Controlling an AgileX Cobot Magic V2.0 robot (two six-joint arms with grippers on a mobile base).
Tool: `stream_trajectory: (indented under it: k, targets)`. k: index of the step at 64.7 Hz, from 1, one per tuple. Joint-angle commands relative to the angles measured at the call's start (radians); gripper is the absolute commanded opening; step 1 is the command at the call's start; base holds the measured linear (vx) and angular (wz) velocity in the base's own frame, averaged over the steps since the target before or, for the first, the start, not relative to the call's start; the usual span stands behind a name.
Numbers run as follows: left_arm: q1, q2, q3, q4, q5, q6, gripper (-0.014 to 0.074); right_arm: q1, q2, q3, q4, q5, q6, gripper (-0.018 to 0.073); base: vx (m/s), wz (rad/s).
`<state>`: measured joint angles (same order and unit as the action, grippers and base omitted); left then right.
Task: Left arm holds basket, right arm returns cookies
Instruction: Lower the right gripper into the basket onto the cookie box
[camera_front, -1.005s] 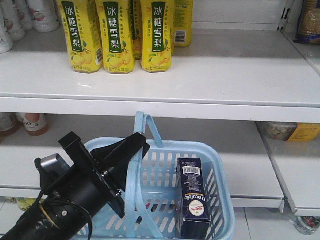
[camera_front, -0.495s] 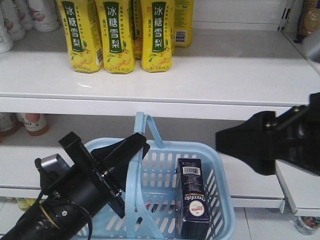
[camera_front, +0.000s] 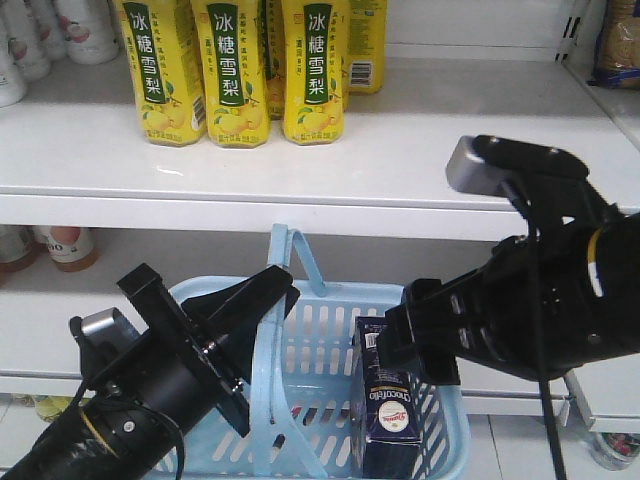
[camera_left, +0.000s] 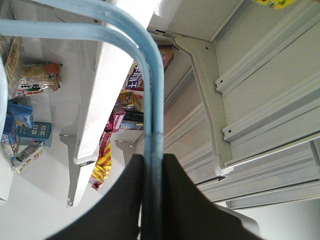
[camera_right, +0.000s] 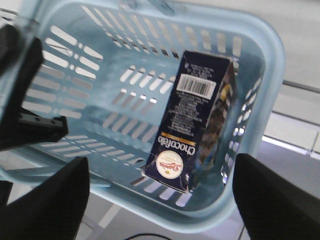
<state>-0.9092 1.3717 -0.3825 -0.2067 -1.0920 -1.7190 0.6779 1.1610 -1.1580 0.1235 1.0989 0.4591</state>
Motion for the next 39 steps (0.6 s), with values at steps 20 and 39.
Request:
stream_trajectory:
  k: [20, 39]
  targets:
    - [0.003, -0.032, -0.031, -0.021, -0.28, -0.002, -0.0003, 0.024, 0.081, -0.033, -0.048, 0.003, 0.1, 0.0549, 0.0, 0.0]
    - [0.003, -0.032, -0.031, -0.021, -0.28, -0.002, -0.0003, 0.031, 0.144, -0.033, -0.071, -0.072, 0.1, 0.0549, 0.0, 0.0]
